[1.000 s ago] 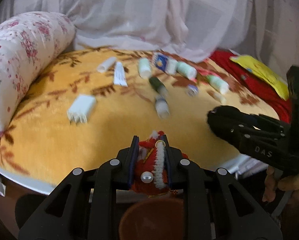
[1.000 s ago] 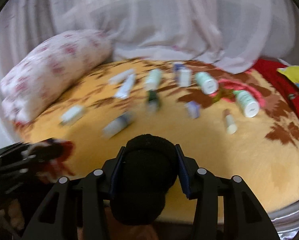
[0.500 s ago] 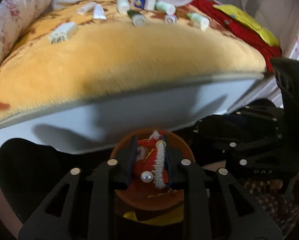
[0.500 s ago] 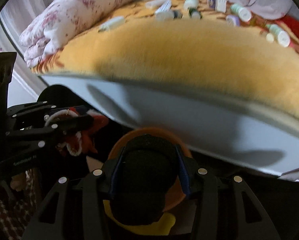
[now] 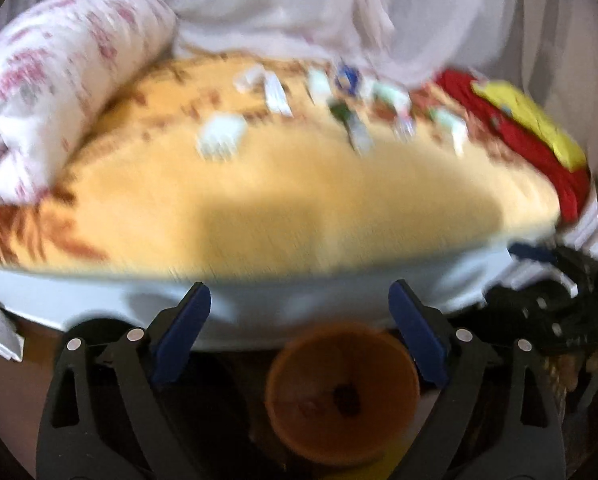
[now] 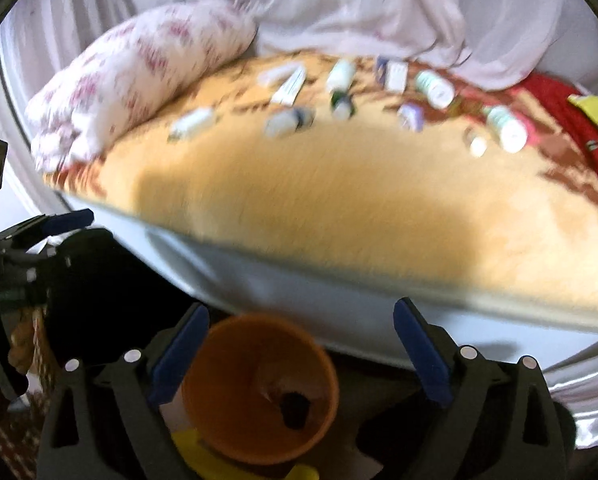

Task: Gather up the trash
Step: 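Grasp the white charger plug with the left tool while the right tool grasps a small bottle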

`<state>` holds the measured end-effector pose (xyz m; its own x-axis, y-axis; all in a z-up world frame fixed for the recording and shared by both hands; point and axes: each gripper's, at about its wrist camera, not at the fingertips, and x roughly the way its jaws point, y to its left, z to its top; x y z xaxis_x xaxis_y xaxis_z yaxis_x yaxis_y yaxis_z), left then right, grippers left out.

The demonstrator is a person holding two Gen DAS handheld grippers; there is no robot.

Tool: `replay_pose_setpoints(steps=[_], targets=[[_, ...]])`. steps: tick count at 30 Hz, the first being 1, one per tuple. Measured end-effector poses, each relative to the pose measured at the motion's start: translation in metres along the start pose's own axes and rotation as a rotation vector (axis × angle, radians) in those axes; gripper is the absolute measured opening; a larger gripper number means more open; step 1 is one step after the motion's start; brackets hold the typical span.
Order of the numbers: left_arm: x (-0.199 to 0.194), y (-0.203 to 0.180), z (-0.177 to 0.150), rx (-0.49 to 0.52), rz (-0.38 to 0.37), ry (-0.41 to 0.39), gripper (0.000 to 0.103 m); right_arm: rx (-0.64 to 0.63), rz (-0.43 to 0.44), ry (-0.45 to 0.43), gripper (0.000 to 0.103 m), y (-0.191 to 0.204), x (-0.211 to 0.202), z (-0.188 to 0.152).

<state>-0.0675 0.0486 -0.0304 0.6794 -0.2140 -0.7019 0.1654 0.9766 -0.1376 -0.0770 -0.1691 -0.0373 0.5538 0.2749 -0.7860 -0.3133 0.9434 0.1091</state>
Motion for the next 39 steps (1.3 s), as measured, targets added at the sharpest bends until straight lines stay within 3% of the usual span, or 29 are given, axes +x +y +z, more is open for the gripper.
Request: replay_pose_setpoints(steps=[4,8,15,19,20,22,23,30,39], targets=[[0.013,0.024,0.043,-0.031,0.051,-0.096,0.089,0.015,-0.017,-0.068,0.093,-0.001,-0.001,0.022],[0.052,0.035,0.073,-0.009,0.135,-0.092,0.089,0.015,-0.008,-0.111,0.093,0.002,0.005,0.040],[0.104,0.051,0.095,0.011,0.205,-0.069,0.089,-0.042,-0.020,-0.115,0.093,0.014,0.017,0.044],[0.118,0.052,0.103,0.028,0.197,-0.071,0.089,-0.020,-0.005,-0.105,0.093,0.008,0.023,0.045],[0.121,0.051,0.103,0.034,0.192,-0.068,0.084,-0.012,-0.003,-0.101,0.093,0.007,0.025,0.045],[0.129,0.049,0.104,0.047,0.150,-0.040,0.049,-0.002,-0.005,-0.094,0.093,0.005,0.028,0.046],[0.132,0.047,0.103,0.050,0.146,-0.021,0.040,0.001,-0.007,-0.094,0.093,0.004,0.030,0.046],[0.111,0.050,0.091,-0.008,0.099,-0.063,0.040,0.003,-0.022,-0.106,0.093,0.002,0.041,0.057],[0.075,0.032,0.059,-0.022,0.060,-0.094,0.040,-0.033,-0.059,-0.173,0.093,0.020,0.075,0.112]])
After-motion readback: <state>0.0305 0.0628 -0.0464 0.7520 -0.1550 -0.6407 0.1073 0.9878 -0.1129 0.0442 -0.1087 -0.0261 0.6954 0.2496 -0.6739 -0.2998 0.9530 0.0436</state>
